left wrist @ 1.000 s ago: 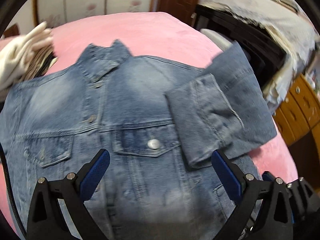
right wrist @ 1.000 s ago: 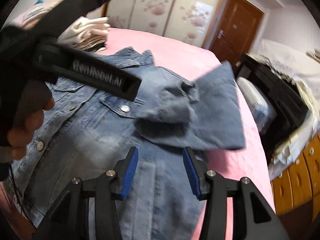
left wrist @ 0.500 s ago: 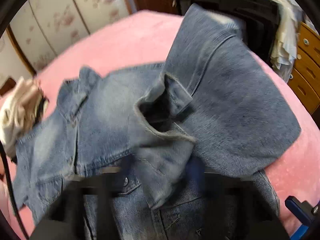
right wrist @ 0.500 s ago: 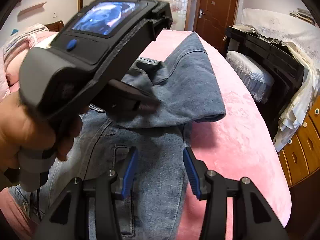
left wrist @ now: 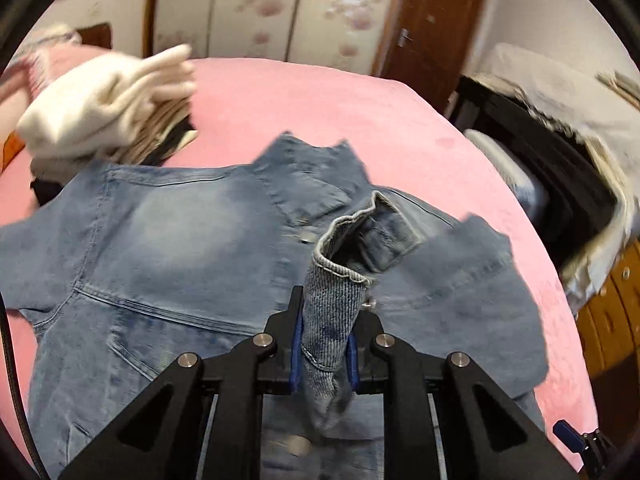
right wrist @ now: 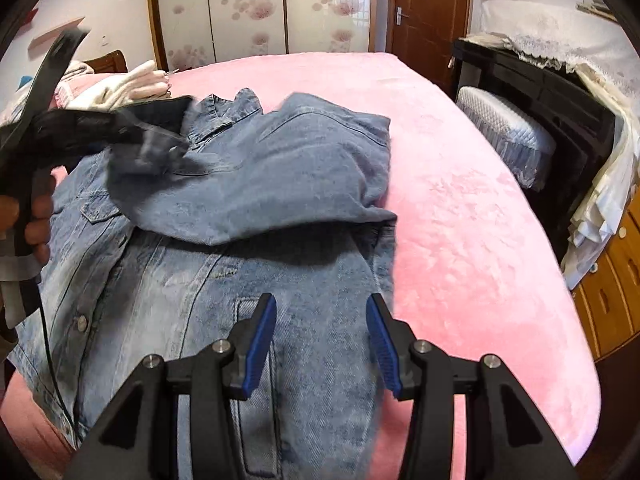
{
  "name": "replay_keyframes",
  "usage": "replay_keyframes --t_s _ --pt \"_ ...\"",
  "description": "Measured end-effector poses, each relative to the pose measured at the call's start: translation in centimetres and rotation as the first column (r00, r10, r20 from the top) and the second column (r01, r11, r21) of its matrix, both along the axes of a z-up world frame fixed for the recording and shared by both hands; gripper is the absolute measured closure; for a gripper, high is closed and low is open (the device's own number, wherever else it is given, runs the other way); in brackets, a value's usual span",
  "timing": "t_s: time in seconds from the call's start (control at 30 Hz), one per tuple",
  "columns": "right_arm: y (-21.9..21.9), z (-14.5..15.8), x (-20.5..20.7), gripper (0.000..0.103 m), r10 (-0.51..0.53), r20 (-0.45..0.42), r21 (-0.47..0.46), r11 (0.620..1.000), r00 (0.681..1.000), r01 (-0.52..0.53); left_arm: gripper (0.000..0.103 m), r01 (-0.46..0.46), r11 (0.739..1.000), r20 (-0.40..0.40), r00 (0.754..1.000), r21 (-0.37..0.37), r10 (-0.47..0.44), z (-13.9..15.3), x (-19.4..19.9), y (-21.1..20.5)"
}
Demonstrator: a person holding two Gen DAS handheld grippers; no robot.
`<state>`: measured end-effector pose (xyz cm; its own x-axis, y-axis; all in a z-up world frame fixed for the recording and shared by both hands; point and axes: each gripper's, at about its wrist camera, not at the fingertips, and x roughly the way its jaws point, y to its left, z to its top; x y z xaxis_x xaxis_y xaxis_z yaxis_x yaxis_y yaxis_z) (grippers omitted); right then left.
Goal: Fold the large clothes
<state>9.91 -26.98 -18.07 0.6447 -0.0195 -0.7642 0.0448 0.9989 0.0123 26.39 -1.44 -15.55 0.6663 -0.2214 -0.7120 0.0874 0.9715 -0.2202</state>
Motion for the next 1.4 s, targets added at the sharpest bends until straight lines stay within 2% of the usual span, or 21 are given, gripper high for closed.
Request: replay_keyframes --t_s 0.17,0.3,0.37,0.53,0.67,0.8,0.9,0.97,1.0,1.03,1.07,1.17,1.27,1.3,1.4 --pt "-0.1 -0.2 2.2 0.056 -0.024 -0.004 -0.022 0.999 1.000 0.024 0.089 0.004 0.999 0.070 0.998 -0.036 -0.002 1.5 1.3 2.7" --pt "-0.9 -0.2 3.7 0.056 -0.052 0.002 -0.023 0.998 0.999 0.052 0.089 0.004 0.999 0.177 0.984 -0.043 0.003 3.0 2.1 4.5" --pt "-1.3 -0.6 4.3 0.056 -0.056 -0.003 -0.026 0.998 0.998 0.056 0.089 -0.012 0.998 0.179 0.984 -0.055 0.022 2.6 3.3 5.4" --pt "-3.3 -2.0 5.9 0.056 -0.061 -0.054 0.029 0.998 0.997 0.063 0.089 -0.095 0.981 0.050 0.993 -0.169 0.105 -1.9 6.3 9.1" --pt "-4.3 -2.9 7.2 0.056 -0.055 -0.083 0.022 0.998 0.995 0.057 0.086 -0.164 0.945 -0.026 0.986 -0.284 0.163 -4.8 5.4 11.6" --pt "-5.1 -3.7 8.7 0.056 -0.041 -0.115 0.056 0.997 0.992 0.048 0.083 -0.214 0.918 -0.111 0.976 -0.333 0.188 -7.5 3.5 12.6" --pt "-4.6 -3.7 9.9 0.056 -0.043 -0.114 0.018 0.999 0.993 0.045 0.081 -0.239 0.905 -0.172 0.967 -0.352 0.189 -9.5 2.4 13.1" --pt "-4.2 -3.5 10.4 0.057 -0.055 -0.106 -0.006 0.998 0.993 0.055 0.080 -0.242 0.904 -0.179 0.966 -0.352 0.188 -10.3 2.2 13.4" --pt "-4.2 -3.5 10.6 0.066 -0.066 -0.098 -0.011 0.998 0.993 0.065 0.080 -0.239 0.905 -0.177 0.966 -0.352 0.187 -10.5 2.1 13.5" --pt "-4.2 -3.4 10.7 0.084 -0.064 -0.091 0.006 0.998 0.994 0.065 0.080 -0.240 0.906 -0.177 0.966 -0.350 0.188 -10.4 2.2 13.5" --pt "-4.2 -3.3 10.7 0.091 -0.071 -0.088 0.018 0.997 0.994 0.073 0.080 -0.243 0.903 -0.178 0.966 -0.354 0.190 -10.3 2.3 13.5" --pt "-5.1 -3.2 10.1 0.091 -0.130 -0.067 0.055 0.989 0.989 0.134 0.082 -0.287 0.890 -0.174 0.955 -0.355 0.239 -10.2 1.9 14.7" --pt "-5.7 -4.3 10.0 0.090 -0.169 -0.105 0.093 0.980 0.980 0.179 0.088 -0.340 0.855 -0.215 0.937 -0.391 0.274 -10.9 1.9 16.3" --pt "-5.7 -4.8 10.1 0.089 -0.175 -0.128 0.093 0.978 0.976 0.187 0.088 -0.343 0.852 -0.221 0.936 -0.395 0.274 -10.9 1.8 16.6" --pt "-5.5 -3.8 9.9 0.080 -0.185 -0.131 0.078 0.977 0.974 0.196 0.083 -0.320 0.882 -0.206 0.943 -0.347 0.262 -9.6 1.3 16.7"
